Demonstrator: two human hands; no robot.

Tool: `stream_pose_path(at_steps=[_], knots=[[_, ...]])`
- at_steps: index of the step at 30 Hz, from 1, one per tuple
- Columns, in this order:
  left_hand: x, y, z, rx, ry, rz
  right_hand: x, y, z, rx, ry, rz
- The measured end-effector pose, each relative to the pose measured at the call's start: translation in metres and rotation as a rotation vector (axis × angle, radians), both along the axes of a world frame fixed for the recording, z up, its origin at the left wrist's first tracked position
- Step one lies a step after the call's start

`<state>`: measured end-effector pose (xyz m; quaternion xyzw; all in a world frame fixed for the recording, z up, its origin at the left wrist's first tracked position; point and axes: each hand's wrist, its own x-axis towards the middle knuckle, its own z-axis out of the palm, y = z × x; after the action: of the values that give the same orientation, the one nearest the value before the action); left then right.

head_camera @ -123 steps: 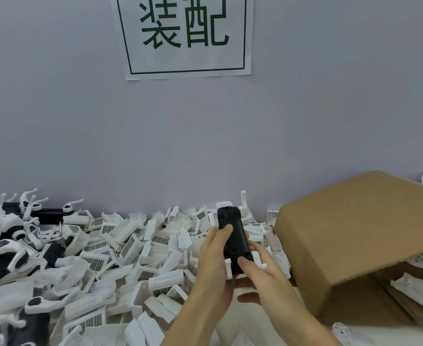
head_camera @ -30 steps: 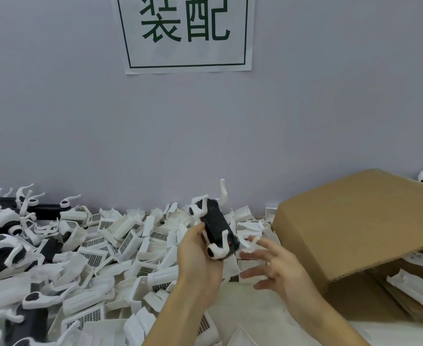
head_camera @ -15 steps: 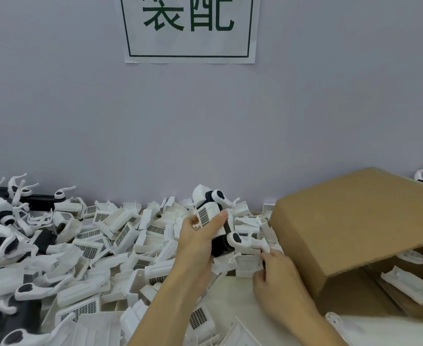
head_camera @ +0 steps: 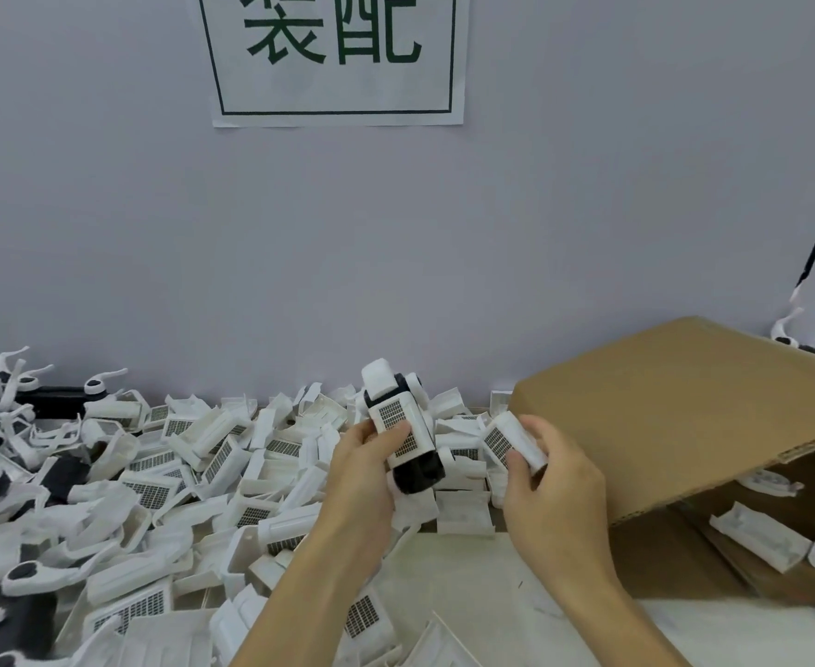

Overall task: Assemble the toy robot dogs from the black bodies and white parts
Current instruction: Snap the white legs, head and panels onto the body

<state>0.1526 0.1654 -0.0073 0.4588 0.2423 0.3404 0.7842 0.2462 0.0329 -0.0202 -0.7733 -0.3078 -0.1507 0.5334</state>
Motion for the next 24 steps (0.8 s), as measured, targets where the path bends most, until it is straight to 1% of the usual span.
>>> stream_pose_path(at_steps=[3, 6, 10, 12, 14, 17, 18, 21, 24], knots=[[0.001, 0.001, -0.003, 0.041, 0.01, 0.012, 0.002, -0.001, 0.0, 0.064, 0.079, 0.027], [0.002, 0.002, -0.007, 0.089, 0.024, 0.034, 0.003, -0.001, -0.001, 0.071, 0.103, 0.048], [0.002, 0.0, -0.006, 0.14, 0.015, 0.034, 0.003, -0.001, -0.003, 0.046, 0.086, 0.062], [0.002, 0.0, -0.005, 0.128, 0.012, 0.024, 0.004, -0.001, -0.005, 0.019, 0.061, 0.058], [0.001, -0.001, -0.002, 0.039, -0.016, -0.006, 0.004, 0.0, -0.008, -0.02, 0.04, 0.05], [-0.003, -0.003, 0.006, -0.234, -0.17, -0.046, 0.007, 0.001, -0.013, -0.081, 0.04, 0.045], [-0.004, -0.003, 0.007, -0.286, -0.207, -0.049, 0.008, 0.001, -0.015, -0.095, 0.043, 0.046], [-0.005, -0.003, 0.009, -0.323, -0.248, -0.057, 0.008, 0.001, -0.016, -0.122, 0.06, 0.045], [-0.006, -0.003, 0.01, -0.29, -0.241, -0.079, 0.009, 0.002, -0.016, -0.143, 0.073, 0.036]])
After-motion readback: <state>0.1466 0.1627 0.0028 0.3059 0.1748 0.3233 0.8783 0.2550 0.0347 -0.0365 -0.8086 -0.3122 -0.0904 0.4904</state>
